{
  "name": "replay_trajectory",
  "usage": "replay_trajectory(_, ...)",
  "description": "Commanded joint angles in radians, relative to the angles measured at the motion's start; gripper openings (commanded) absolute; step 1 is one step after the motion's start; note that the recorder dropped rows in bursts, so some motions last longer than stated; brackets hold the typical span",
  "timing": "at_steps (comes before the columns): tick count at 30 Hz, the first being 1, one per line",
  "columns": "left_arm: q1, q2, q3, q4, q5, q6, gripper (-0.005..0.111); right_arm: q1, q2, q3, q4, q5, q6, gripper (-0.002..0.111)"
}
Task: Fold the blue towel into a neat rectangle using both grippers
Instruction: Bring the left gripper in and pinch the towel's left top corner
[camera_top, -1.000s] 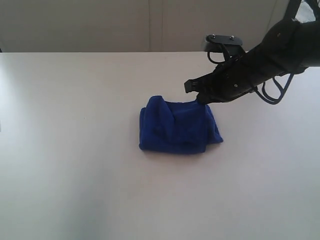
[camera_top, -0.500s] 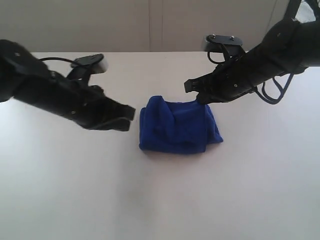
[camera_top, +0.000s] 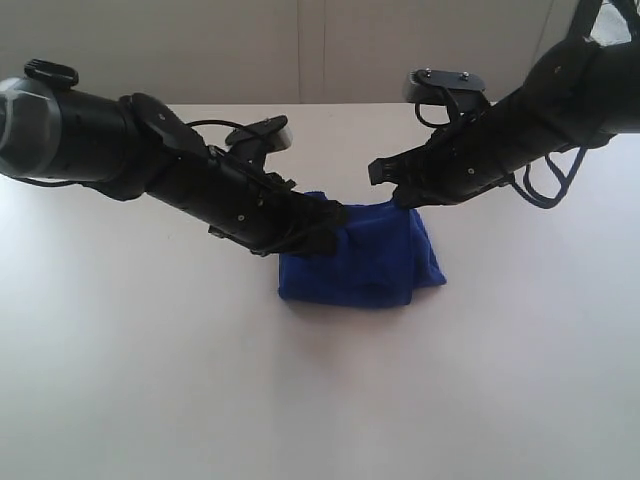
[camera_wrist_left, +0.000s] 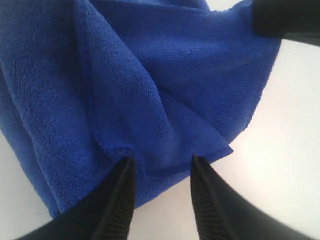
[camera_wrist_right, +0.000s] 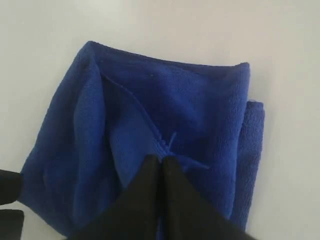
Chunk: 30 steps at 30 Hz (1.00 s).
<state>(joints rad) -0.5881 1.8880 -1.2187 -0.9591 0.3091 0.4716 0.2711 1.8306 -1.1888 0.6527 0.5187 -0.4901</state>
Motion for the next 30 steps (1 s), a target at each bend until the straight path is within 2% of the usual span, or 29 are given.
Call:
replay_trajectory(1,-0.006,0.015,-0.003,-0.042,0.021,-0.005,0.047,-0.002,-0.004,0.005,0.007,0.002,0.004,0.000)
replay_trajectory(17,-0.006,0.077,-0.006,-0.051,-0.037,-0.001,0.046,-0.002,-0.004,0.005,0.007,0.001,0.004,0.000)
replay_trajectory(19,-0.006,0.077,-0.006,-0.051,-0.039,-0.001,0.038,-0.002,-0.004,0.005,0.007,0.001,0.004,0.000)
replay_trajectory(26,-0.004,0.074,-0.006,-0.053,-0.039,-0.001,0.000,-0.002,-0.004,0.005,0.007,0.001,0.004,0.000)
replay_trajectory(30,-0.002,0.053,-0.006,-0.054,-0.077,-0.003,0.000,-0.002,-0.003,0.005,0.007,-0.001,0.004,0.000)
